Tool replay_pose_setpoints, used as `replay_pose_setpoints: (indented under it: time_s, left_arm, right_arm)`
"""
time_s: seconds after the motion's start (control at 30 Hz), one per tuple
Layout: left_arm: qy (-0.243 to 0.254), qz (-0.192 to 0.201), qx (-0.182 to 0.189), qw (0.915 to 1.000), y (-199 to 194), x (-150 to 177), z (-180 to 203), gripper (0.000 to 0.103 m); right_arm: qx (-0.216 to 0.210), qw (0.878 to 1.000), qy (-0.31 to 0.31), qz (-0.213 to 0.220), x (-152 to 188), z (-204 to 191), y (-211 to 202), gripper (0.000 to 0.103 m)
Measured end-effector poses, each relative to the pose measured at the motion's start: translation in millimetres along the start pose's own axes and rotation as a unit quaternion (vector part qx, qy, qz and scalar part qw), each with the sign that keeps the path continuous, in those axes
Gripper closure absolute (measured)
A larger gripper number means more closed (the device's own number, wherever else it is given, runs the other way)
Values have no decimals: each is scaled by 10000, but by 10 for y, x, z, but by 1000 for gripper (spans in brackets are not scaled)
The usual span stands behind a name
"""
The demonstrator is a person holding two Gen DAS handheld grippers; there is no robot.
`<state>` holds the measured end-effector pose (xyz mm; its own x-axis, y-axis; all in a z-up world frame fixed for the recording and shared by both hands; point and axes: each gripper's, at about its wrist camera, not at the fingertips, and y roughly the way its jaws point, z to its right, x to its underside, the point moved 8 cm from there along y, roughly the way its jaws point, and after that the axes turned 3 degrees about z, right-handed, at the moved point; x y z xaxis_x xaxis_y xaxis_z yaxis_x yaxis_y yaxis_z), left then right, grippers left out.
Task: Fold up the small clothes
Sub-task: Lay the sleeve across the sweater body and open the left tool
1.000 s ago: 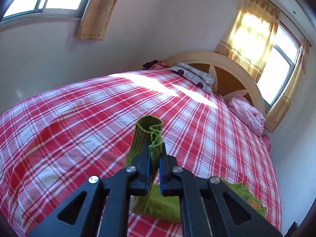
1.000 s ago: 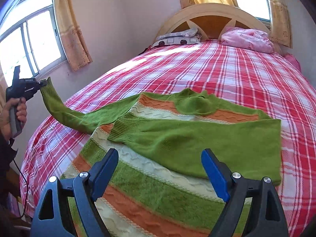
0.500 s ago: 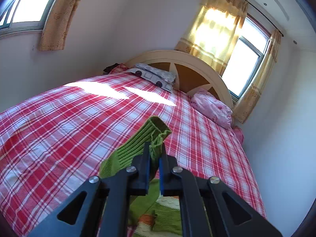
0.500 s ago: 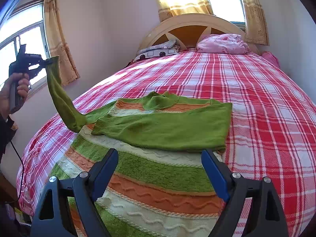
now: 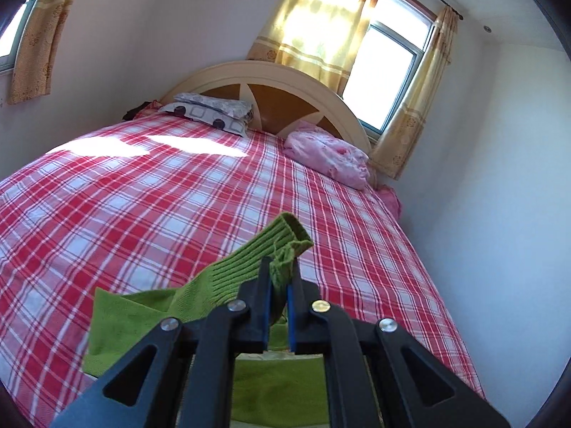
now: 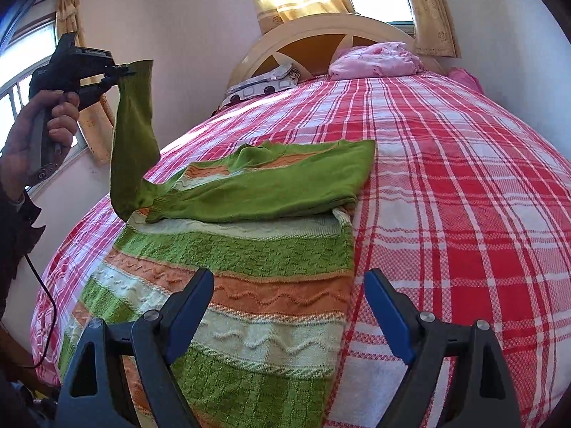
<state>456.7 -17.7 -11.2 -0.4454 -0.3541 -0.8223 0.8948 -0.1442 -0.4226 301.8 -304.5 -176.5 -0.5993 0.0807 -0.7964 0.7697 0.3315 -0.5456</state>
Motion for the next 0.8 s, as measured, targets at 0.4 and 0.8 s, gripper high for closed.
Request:
replay_pose_setpoints:
  time_s: [0.4,0.8]
  left_arm:
    - [1137,-770,-185,9903,793,1261,801,96]
    - [1844,-1264,-73,9747,1032,1681,1077,82]
  right_arm:
    - [48,9999,-20,-162,117,-24,73,16]
    - [-69,9995,250,-200,113,54,90,16]
